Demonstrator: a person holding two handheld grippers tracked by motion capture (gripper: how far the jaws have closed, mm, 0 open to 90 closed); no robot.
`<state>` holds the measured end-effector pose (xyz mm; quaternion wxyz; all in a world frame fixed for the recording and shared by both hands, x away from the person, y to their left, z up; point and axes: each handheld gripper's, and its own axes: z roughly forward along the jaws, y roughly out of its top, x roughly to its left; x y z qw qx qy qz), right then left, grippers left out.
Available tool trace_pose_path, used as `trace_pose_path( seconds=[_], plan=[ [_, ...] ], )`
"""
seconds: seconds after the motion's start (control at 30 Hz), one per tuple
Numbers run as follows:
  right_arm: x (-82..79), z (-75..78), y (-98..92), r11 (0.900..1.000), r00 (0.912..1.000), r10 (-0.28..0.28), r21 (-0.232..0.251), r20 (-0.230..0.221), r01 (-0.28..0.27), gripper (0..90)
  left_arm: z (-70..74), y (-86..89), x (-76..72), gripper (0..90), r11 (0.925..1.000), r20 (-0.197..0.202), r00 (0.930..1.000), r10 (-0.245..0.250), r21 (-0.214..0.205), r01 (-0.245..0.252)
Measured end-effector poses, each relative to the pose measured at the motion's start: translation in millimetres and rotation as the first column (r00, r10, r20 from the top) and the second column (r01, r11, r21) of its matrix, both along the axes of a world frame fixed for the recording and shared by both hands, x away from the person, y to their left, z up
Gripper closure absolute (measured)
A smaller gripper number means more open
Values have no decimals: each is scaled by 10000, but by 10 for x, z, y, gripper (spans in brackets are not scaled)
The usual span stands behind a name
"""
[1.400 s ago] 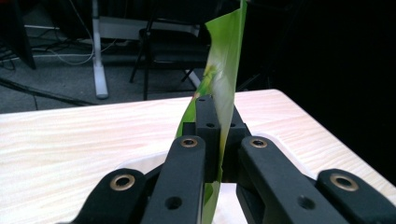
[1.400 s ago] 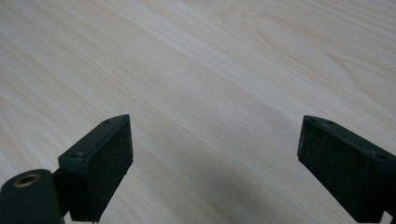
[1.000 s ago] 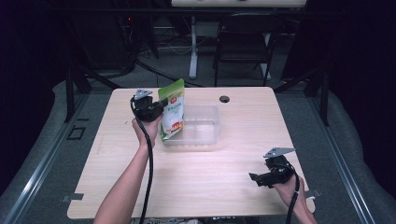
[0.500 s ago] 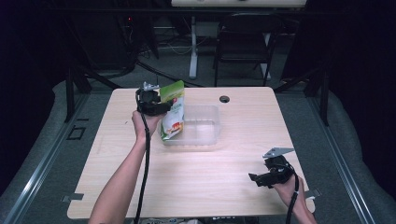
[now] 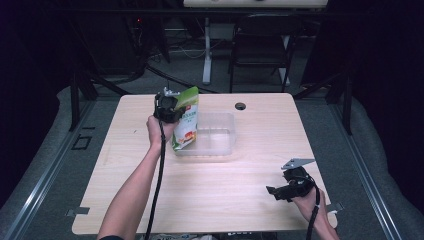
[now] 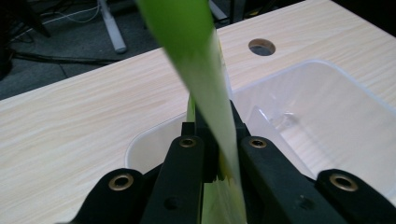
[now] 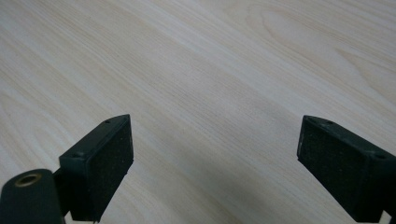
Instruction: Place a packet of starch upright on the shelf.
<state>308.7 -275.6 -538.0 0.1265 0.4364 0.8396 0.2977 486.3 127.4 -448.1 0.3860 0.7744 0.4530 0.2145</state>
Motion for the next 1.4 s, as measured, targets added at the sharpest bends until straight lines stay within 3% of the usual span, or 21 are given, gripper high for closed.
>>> trace_pose_path(
  seconds=[0.2, 0.43, 0.6, 0.97, 1.4],
  plan=[
    [5, 3, -1, 10000, 10000, 22, -19, -18, -22, 103, -15, 29, -98, 900, 9990, 643, 9978, 185, -427, -158],
    [4, 5, 0, 10000, 10000, -1, -28, 31, 1, 103, -106, 50, -200, 900, 9939, 1515, 9871, 519, -1039, -363],
    [4, 4, -4, 10000, 10000, 1, -5, 27, -1, 103, -196, 76, -234, 900, 9900, 1860, 9803, 670, -1348, -421],
    [3, 4, -1, 10000, 10000, -2, 9, 27, 2, 103, -333, 197, -254, 899, 9824, 1735, 9807, 904, -1772, -592],
    [24, -13, -10, 9998, 10000, 36, 171, -54, -35, 104, -377, 331, -220, 894, 9824, 1340, 9841, 1164, -1616, -941]
  ],
)
